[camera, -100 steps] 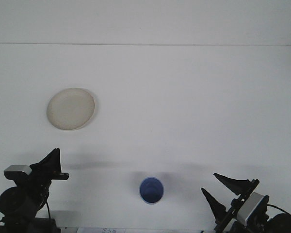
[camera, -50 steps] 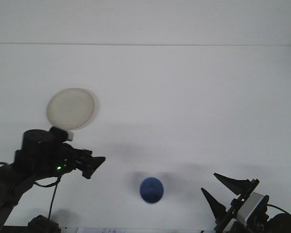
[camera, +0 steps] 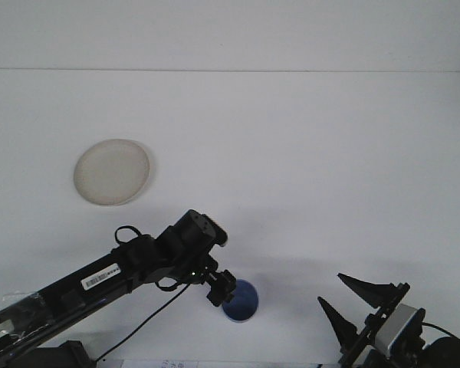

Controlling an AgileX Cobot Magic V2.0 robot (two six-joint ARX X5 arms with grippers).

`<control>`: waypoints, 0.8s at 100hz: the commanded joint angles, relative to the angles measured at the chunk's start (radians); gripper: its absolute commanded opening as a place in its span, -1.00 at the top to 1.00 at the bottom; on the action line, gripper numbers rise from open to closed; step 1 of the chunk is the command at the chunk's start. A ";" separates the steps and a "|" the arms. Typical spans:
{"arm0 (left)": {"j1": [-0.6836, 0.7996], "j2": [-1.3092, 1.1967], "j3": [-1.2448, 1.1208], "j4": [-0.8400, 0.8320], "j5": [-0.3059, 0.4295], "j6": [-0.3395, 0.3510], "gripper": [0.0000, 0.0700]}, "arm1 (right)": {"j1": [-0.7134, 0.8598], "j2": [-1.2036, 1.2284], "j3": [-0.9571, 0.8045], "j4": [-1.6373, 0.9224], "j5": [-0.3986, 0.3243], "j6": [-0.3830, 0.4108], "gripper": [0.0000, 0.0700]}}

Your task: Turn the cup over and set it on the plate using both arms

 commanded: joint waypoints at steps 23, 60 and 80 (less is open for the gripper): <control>-0.066 0.115 0.024 0.011 -0.027 -0.010 -0.18 | 0.010 0.000 0.003 0.007 0.001 0.016 -0.14; -0.078 0.127 0.045 -0.031 -0.061 0.043 0.97 | 0.010 0.000 0.003 0.007 0.001 0.016 -0.14; -0.047 0.121 0.185 -0.172 -0.149 0.137 0.97 | 0.010 0.000 0.003 0.007 0.001 0.016 -0.14</control>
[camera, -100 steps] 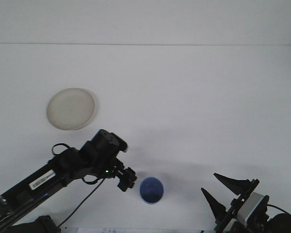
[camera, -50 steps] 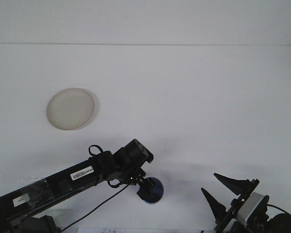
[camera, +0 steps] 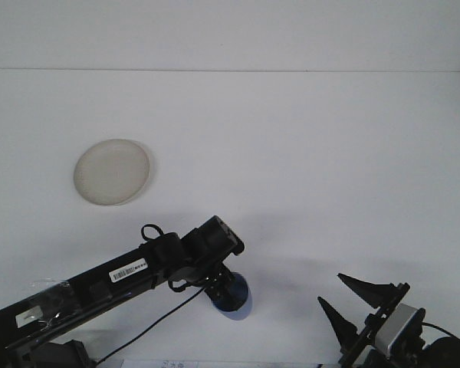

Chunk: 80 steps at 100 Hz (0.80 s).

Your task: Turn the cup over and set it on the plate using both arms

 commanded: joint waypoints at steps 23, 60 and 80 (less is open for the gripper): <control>0.224 0.002 0.320 -0.212 -0.234 0.203 0.98 | 0.010 0.000 0.003 0.007 0.001 0.011 -0.14; 0.861 0.055 0.417 -0.074 -0.249 0.208 0.98 | 0.010 0.000 0.003 0.007 -0.002 0.012 -0.14; 0.991 0.188 0.418 -0.020 -0.249 0.204 0.98 | 0.010 0.000 0.003 0.007 -0.001 0.011 -0.14</control>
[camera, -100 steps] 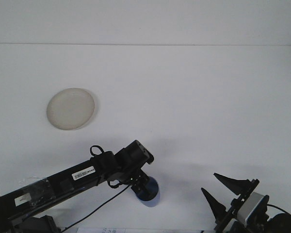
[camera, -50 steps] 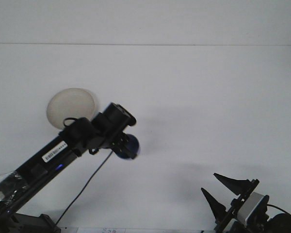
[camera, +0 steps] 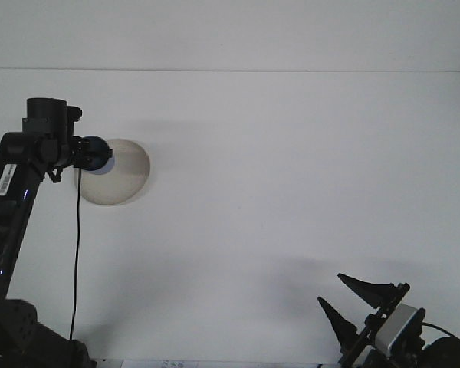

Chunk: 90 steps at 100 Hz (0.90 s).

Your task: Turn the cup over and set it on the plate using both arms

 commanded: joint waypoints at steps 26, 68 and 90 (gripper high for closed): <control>0.017 0.192 0.018 0.069 0.006 -0.012 0.98 | 0.010 0.000 0.003 0.007 0.000 0.010 -0.14; 0.016 0.242 0.032 0.071 0.011 -0.035 -0.04 | 0.010 0.000 0.003 0.007 0.002 0.010 -0.14; 0.016 0.219 0.131 0.031 0.011 -0.073 -0.45 | 0.010 0.000 0.003 0.007 0.002 0.010 -0.14</control>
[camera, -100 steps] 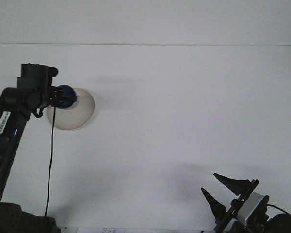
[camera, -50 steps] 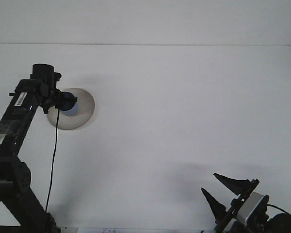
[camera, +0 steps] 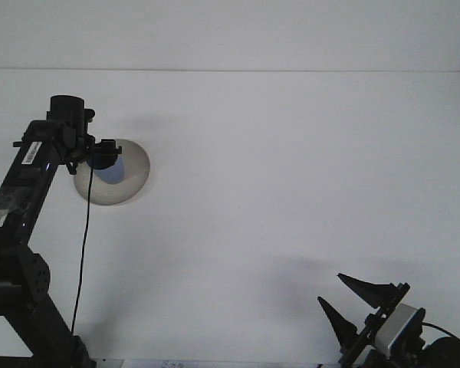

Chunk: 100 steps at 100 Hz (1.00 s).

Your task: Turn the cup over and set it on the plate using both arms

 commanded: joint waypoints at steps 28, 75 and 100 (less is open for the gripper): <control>0.001 -0.247 0.176 -0.043 0.051 -0.067 -0.44 | 0.010 0.000 0.003 0.007 0.002 0.010 -0.14; -0.221 -1.003 -0.391 0.056 0.213 -0.116 -0.44 | 0.010 0.000 0.003 0.007 0.002 0.010 -0.14; -0.322 -1.371 -0.866 0.148 0.231 -0.249 -0.44 | 0.010 0.000 0.003 0.008 0.002 0.010 -0.14</control>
